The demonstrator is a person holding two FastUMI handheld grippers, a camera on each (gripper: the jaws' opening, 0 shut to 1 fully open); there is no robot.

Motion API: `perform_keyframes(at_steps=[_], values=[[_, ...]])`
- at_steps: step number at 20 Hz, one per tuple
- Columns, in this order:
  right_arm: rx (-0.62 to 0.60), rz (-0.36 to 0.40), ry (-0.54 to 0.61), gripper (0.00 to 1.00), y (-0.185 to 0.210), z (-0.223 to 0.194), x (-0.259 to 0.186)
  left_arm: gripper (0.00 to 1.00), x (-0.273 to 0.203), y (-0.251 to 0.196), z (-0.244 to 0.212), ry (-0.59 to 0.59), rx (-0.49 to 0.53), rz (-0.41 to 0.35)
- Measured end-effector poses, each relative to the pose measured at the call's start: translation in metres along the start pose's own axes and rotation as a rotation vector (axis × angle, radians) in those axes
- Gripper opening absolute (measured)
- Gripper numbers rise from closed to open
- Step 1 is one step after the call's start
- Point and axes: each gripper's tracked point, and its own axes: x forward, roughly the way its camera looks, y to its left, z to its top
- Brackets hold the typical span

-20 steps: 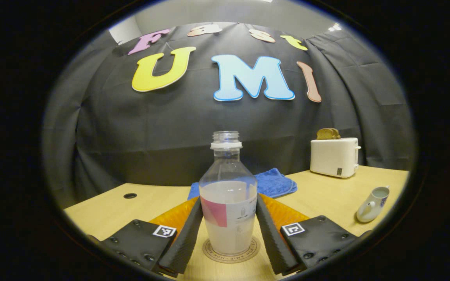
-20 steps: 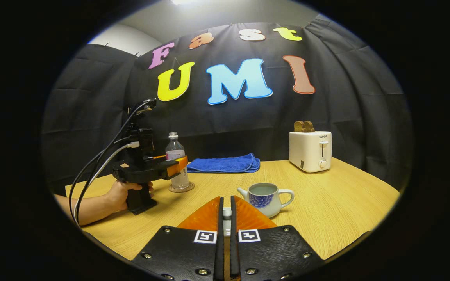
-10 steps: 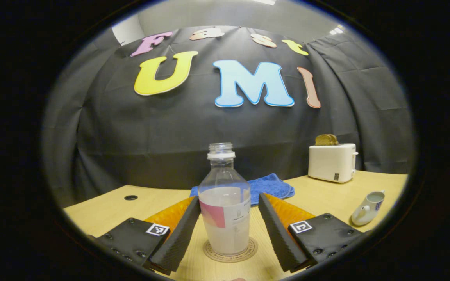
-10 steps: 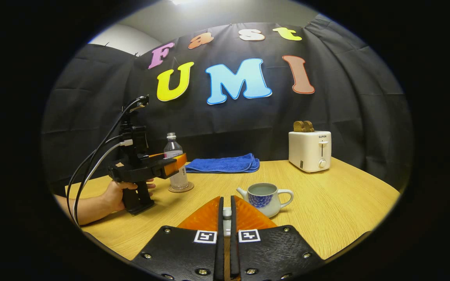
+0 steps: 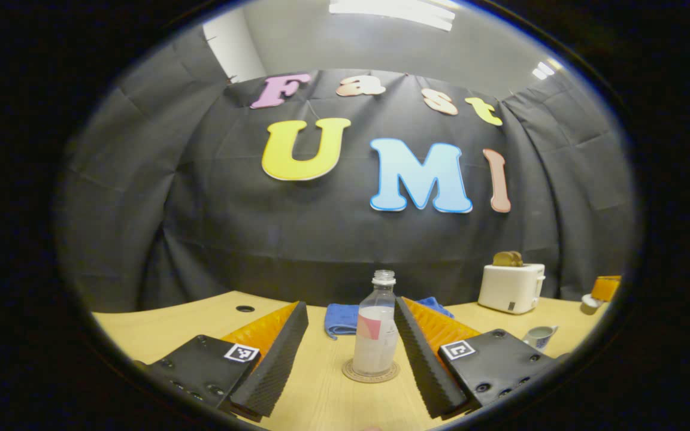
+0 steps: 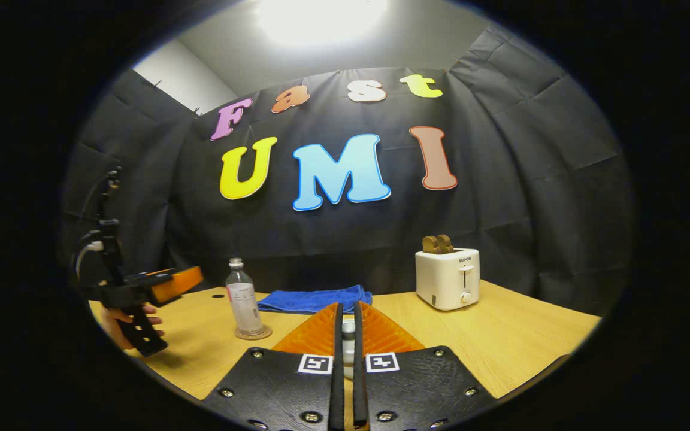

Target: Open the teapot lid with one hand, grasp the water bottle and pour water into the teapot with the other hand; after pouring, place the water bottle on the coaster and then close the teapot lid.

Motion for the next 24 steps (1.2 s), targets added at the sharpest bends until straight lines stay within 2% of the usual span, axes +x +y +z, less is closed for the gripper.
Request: perform_keyframes(at_steps=[3, 6, 9, 14, 24], values=[[0.01, -0.02, 0.071, 0.06, -0.004, -0.023, 0.032, 0.99, -0.033, -0.027, -0.006, 0.012, 0.018, -0.049], [-0.019, -0.054, 0.117, 0.06, -0.01, -0.04, 0.055, 0.99, -0.044, -0.047, -0.015, 0.038, 0.005, -0.093], [-0.032, -0.059, 0.145, 0.06, -0.008, -0.052, 0.066, 0.99, -0.044, -0.044, -0.031, 0.086, -0.046, -0.089], [-0.017, -0.066, 0.168, 0.06, -0.011, -0.067, 0.071, 0.99, -0.045, -0.033, -0.043, 0.114, -0.06, -0.069], [-0.018, -0.089, 0.206, 0.06, -0.009, -0.074, 0.071, 0.99, -0.047, -0.038, -0.027, 0.074, 0.012, -0.072]])
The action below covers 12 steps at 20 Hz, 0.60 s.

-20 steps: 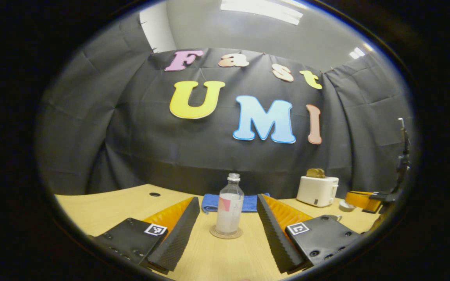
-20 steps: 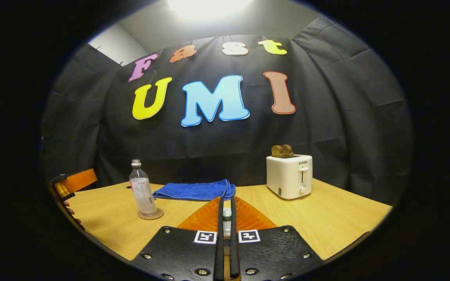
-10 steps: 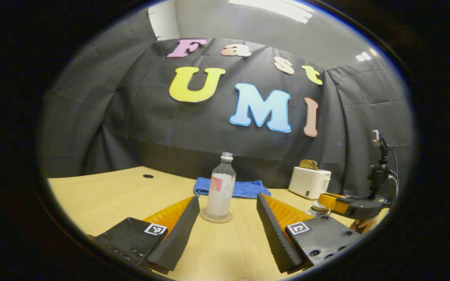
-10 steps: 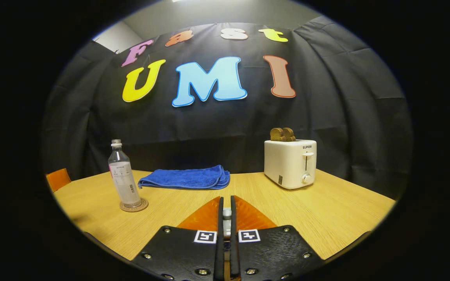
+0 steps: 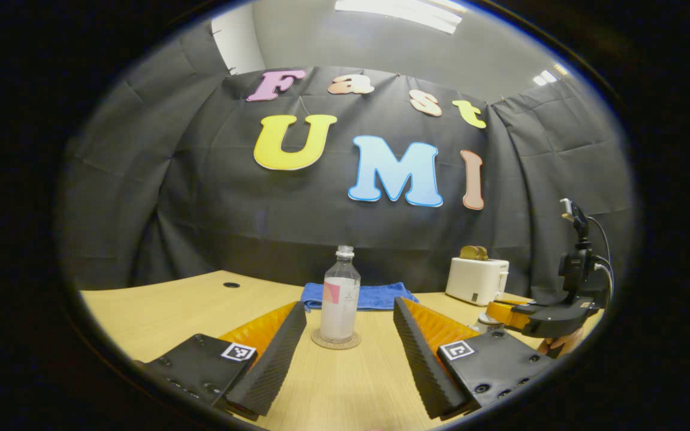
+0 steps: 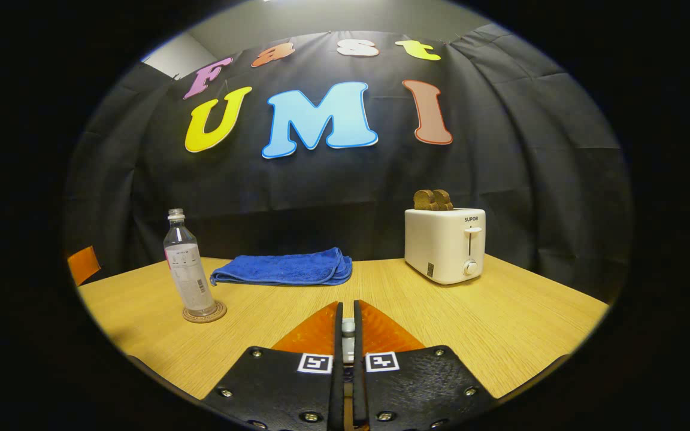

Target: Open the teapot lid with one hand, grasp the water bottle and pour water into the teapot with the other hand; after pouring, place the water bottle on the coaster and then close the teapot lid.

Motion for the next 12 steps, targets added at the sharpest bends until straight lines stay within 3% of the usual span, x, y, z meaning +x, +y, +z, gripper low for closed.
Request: perform_keyframes(at_steps=[8, 12], values=[[-0.016, -0.004, 0.006, 0.12, 0.001, -0.001, -0.005, 0.99, -0.002, 0.004, -0.009, 0.041, 0.007, 0.004], [-0.023, -0.016, -0.069, 0.24, -0.005, 0.025, -0.023, 0.99, -0.008, 0.005, -0.003, 0.04, 0.004, 0.005]])
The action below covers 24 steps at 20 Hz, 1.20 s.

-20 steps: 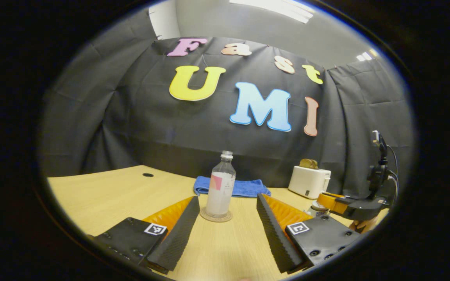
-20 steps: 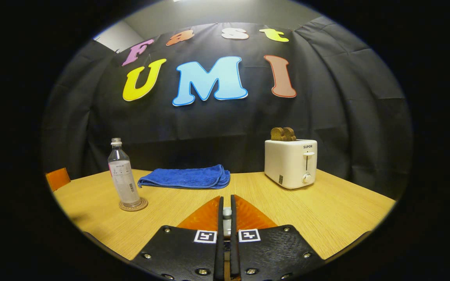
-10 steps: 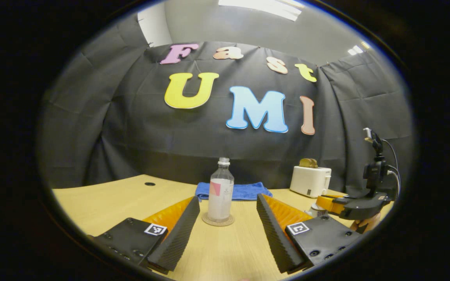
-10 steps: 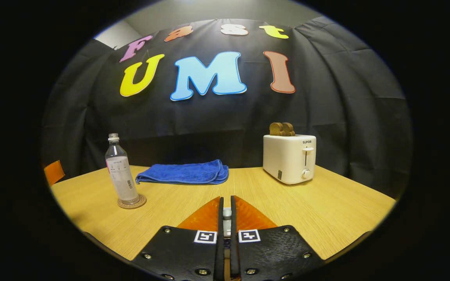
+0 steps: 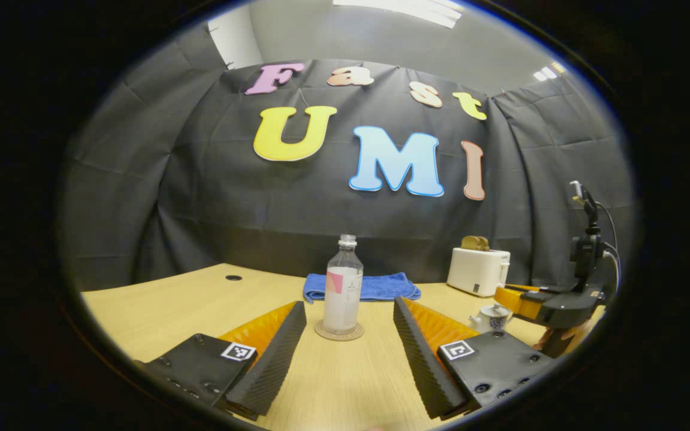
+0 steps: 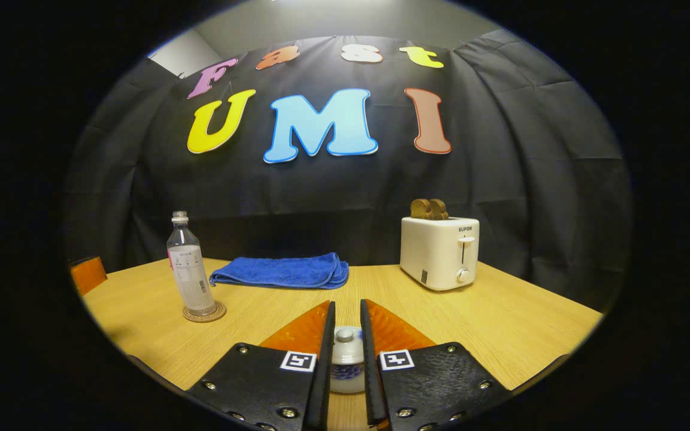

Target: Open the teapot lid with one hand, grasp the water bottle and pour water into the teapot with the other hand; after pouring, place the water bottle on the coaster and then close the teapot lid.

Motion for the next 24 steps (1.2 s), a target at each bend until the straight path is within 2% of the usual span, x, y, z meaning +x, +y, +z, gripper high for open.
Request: perform_keyframes(at_steps=[2, 3, 4, 5, 6, 8, 13, 16, 18, 19, 24], values=[[0.002, -0.005, -0.009, 0.32, -0.002, 0.008, -0.017, 0.99, -0.005, -0.004, 0.006, -0.009, 0.009, -0.007], [0.009, 0.004, -0.004, 0.31, 0.0, 0.007, -0.026, 0.99, -0.008, -0.006, 0.01, -0.016, 0.018, -0.012], [0.015, 0.016, 0.004, 0.4, 0.005, 0.01, -0.04, 0.99, -0.011, -0.009, 0.016, -0.027, 0.023, -0.016], [0.02, 0.015, 0.014, 0.57, 0.005, 0.009, -0.052, 0.99, -0.014, -0.014, 0.018, -0.035, 0.022, -0.022], [0.026, 0.022, 0.029, 0.6, 0.008, 0.005, -0.064, 0.99, -0.018, -0.018, 0.019, -0.036, 0.02, -0.024], [0.008, 0.02, 0.033, 0.74, 0.013, 0.001, -0.093, 0.99, -0.024, -0.024, 0.014, -0.03, 0.013, -0.029], [-0.037, 0.001, -0.07, 0.75, 0.016, 0.007, -0.126, 0.99, -0.034, -0.023, -0.01, -0.002, -0.016, -0.01], [-0.043, 0.016, -0.048, 0.74, 0.02, -0.001, -0.121, 0.99, -0.032, -0.017, -0.015, 0.013, -0.008, 0.014], [-0.032, 0.018, -0.035, 0.74, 0.019, -0.007, -0.116, 0.96, -0.029, -0.017, -0.016, 0.01, 0.014, 0.018], [-0.025, 0.015, -0.03, 0.75, 0.018, -0.009, -0.113, 0.99, -0.028, -0.017, -0.017, 0.008, 0.032, 0.023], [0.0, 0.005, -0.006, 0.75, 0.014, -0.019, -0.098, 0.99, -0.018, -0.029, -0.024, 0.01, 0.096, 0.009]])
